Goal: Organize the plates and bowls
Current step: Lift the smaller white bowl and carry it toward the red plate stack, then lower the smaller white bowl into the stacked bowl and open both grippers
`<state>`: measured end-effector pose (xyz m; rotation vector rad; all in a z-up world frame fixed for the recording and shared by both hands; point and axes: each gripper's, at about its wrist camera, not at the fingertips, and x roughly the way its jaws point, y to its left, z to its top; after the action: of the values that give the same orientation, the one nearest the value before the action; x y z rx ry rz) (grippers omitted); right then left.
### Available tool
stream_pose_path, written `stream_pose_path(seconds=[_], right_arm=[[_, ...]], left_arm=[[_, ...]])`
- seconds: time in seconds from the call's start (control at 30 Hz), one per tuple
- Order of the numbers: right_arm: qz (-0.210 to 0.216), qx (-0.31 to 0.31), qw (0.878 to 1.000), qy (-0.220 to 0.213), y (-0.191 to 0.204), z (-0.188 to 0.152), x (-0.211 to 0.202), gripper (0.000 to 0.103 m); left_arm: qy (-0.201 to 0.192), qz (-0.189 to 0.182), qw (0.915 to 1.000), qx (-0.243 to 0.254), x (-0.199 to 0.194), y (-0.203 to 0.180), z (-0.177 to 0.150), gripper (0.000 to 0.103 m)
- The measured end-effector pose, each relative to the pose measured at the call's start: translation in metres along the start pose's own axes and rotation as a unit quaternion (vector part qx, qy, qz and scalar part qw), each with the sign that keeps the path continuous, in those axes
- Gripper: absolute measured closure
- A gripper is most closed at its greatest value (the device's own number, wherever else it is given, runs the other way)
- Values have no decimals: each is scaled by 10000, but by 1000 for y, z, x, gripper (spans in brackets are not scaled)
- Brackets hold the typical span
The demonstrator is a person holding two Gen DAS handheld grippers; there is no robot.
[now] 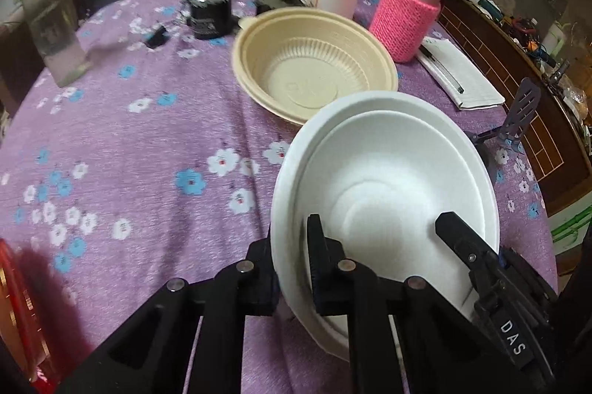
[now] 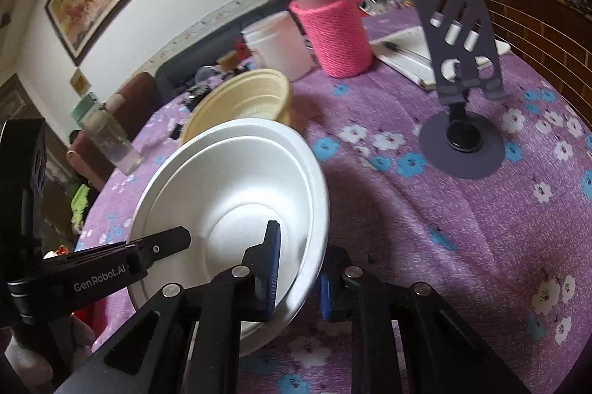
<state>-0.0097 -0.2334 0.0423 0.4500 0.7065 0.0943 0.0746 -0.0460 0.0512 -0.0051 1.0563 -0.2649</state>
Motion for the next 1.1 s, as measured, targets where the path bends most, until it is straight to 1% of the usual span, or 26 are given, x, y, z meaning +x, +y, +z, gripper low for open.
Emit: stream_pose_path(seconds=[0.13, 0.27, 0.33, 0.47, 0.53, 0.7, 0.9, 0.97, 1.1], right_arm=[[276, -205, 9994, -29, 13, -3, -3, 85], [655, -386, 9971, 38, 28, -9, -5, 84], [773, -463, 9959, 65, 35, -12, -6, 84], [1029, -491, 9933, 187, 56, -20, -12, 84], [1126, -506, 9921, 235, 68, -24, -17, 84], [1210, -899, 9881, 311, 126, -30, -22, 84], [1586, -1243, 9778, 576, 197, -36, -19, 84], [1694, -1380, 9732, 720, 223, -39, -15, 84], [1666, -1726, 9671, 841, 267, -52, -6, 84]], left_arm=[[-261, 171, 9995, -11, -24, 7, -12, 91], [-578, 487, 9971, 38, -47, 14, -29, 90], [-698, 607, 9957, 43, -57, 19, -38, 90], [-734, 613, 9953, -175, -77, 40, -49, 90], [-816, 654, 9941, -287, -93, 55, -55, 90], [-1015, 831, 9897, -572, -129, 94, -66, 90], [-1304, 1013, 9810, -1014, -177, 153, -82, 90], [-1367, 1096, 9775, -1173, -188, 173, -87, 90], [-1365, 1267, 9706, -1524, -198, 212, -97, 90]])
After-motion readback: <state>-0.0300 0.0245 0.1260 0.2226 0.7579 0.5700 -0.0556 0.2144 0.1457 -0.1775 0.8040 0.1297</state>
